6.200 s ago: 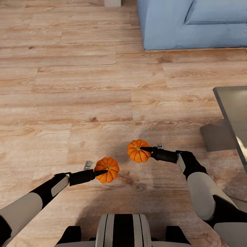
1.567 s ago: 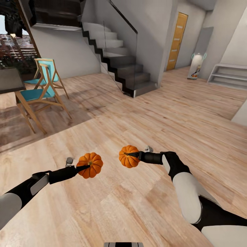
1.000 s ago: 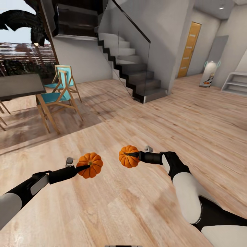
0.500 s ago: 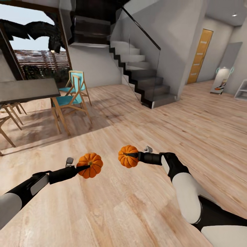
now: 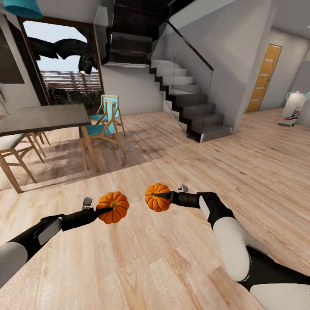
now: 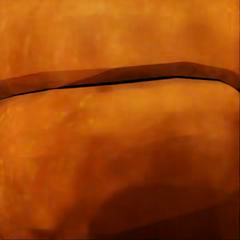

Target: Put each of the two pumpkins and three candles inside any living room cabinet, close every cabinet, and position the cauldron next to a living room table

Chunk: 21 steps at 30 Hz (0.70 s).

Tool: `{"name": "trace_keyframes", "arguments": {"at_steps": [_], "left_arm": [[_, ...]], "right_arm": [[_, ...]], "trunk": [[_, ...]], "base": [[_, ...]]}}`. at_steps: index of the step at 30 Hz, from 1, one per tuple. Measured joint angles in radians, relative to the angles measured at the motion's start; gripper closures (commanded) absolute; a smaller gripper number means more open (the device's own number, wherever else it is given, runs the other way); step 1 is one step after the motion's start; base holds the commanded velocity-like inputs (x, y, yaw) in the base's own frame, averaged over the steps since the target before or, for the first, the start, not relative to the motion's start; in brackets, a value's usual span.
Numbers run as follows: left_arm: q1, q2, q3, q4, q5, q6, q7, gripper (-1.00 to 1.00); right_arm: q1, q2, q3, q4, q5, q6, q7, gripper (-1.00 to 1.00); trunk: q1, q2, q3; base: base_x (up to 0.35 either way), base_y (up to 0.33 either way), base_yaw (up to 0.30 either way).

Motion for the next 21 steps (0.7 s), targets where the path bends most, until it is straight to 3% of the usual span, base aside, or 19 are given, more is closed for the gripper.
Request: {"name": "trace_keyframes", "arguments": {"at_steps": [8, 21], "left_arm": [[0.000, 0.000, 0.000, 0.001, -0.001, 0.000, 0.001, 1.00], [0.001, 0.000, -0.001, 0.001, -0.001, 0.000, 0.001, 1.00]], "right_arm": [[0.000, 0.003, -0.001, 0.015, 0.000, 0.000, -0.003, 1.00], [0.000, 0.002, -0.005, 0.044, -0.009, -0.001, -0.035, 1.00]], "trunk": [[-0.031, 0.056, 0.013], [-0.080, 0.147, 0.033]], "base": [[0.000, 0.000, 0.142], [0.000, 0.000, 0.001]]}}
